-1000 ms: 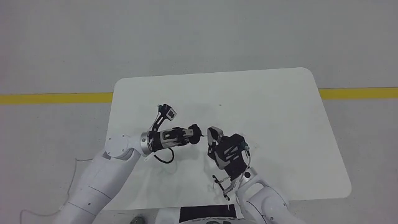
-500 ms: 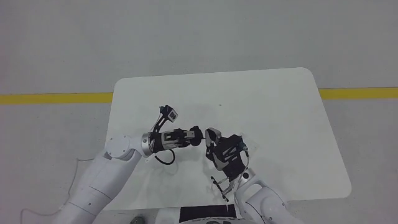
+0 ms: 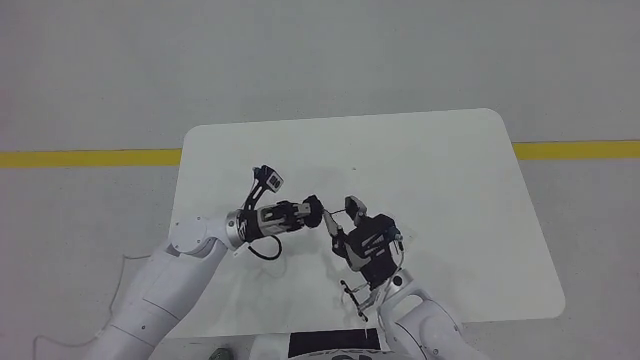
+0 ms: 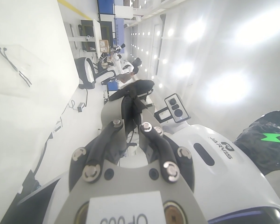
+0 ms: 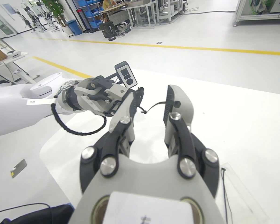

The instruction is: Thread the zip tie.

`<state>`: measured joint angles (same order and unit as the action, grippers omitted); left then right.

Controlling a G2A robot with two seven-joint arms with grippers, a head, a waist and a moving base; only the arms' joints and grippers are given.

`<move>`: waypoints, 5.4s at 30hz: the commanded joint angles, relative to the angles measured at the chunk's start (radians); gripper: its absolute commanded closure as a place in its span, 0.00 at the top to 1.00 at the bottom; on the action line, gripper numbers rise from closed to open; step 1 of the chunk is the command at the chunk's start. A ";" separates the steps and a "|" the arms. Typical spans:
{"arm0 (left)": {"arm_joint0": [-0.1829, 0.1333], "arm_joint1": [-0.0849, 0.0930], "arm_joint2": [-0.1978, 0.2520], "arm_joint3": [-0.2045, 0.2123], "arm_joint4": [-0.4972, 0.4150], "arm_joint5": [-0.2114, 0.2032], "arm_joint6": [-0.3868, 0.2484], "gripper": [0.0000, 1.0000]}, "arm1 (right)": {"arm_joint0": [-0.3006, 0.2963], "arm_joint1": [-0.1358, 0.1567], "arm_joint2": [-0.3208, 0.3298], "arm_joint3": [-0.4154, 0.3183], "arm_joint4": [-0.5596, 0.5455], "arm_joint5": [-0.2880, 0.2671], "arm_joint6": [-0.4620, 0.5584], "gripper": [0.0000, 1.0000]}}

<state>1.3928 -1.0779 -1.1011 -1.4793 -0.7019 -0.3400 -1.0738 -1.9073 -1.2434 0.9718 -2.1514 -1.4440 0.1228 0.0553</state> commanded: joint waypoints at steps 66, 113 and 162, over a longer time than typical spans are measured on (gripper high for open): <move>0.021 -0.062 0.048 0.006 -0.574 0.207 0.016 0.00 | 0.467 0.317 -0.261 0.302 -0.126 0.202 -0.537 1.00; 0.013 -0.096 0.075 0.018 -0.601 0.218 0.056 0.00 | 0.492 0.259 -0.311 0.328 -0.126 0.217 -0.507 0.30; 0.013 -0.096 0.075 0.019 -0.601 0.218 0.056 0.00 | 0.506 0.210 -0.297 0.345 -0.126 0.217 -0.444 0.00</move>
<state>1.4060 -1.1739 -1.0258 -1.4606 -1.3027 -0.1215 -1.0175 -1.4013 -1.0331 0.6739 -1.8072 -1.5700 0.3400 -0.3888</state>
